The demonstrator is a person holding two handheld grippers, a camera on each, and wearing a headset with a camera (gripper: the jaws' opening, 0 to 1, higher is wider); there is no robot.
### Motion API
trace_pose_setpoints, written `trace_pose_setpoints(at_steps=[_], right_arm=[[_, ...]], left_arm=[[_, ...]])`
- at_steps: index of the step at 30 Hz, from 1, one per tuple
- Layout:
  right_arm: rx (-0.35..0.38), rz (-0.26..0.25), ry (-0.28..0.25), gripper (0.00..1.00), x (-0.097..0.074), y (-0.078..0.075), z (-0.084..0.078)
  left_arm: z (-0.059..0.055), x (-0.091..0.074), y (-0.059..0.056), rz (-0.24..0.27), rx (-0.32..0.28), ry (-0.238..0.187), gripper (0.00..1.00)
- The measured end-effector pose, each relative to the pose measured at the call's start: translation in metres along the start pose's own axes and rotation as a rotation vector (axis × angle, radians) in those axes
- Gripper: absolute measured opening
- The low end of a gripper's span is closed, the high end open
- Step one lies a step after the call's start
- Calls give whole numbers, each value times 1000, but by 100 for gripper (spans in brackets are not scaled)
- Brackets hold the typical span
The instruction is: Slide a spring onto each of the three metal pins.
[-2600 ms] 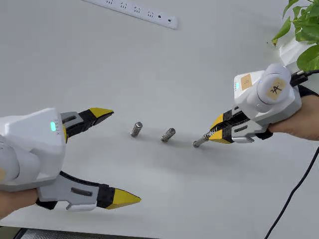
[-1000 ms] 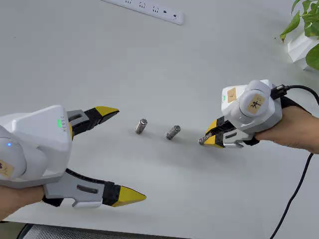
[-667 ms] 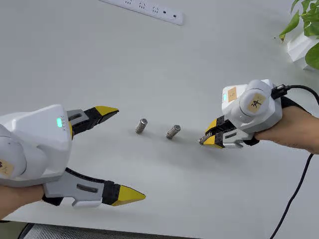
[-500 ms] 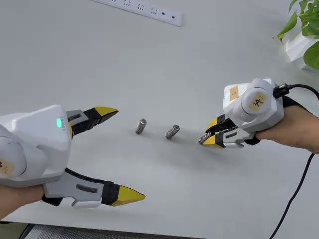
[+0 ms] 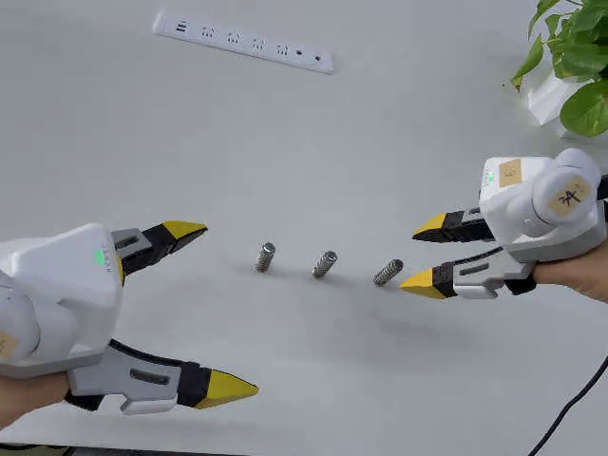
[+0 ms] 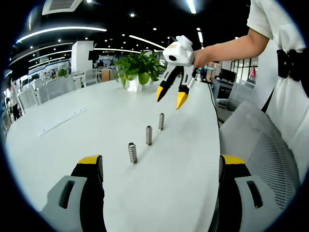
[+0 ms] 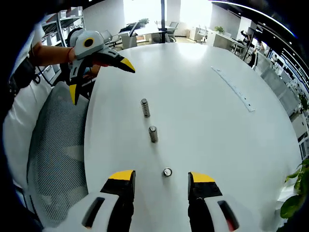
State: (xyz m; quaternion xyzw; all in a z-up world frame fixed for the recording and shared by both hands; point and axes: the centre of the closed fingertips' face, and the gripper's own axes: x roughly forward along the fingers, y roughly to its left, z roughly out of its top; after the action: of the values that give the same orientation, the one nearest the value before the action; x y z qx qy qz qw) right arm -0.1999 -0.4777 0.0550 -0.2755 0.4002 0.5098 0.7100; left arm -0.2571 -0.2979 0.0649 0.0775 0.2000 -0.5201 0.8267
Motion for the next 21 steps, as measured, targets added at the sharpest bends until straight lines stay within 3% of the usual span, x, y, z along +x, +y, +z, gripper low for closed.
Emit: trace_pose_setpoints(at_steps=[6,11,16,21], right_arm=[[54,-30,-97,55,-21,17,-11],[120,-50,-182,69,-34,31,-20],[167,-49,-256,83,-37,48,-30],[193,-58,-285,92,-36,55,-40]], left_arm=[[-6,-7,3,9,15,26,99],[-6,-13,5,31,-1,17,99],[-12,-18,3,38,6,38,99],[-12,-22,2,52,0,36,99]])
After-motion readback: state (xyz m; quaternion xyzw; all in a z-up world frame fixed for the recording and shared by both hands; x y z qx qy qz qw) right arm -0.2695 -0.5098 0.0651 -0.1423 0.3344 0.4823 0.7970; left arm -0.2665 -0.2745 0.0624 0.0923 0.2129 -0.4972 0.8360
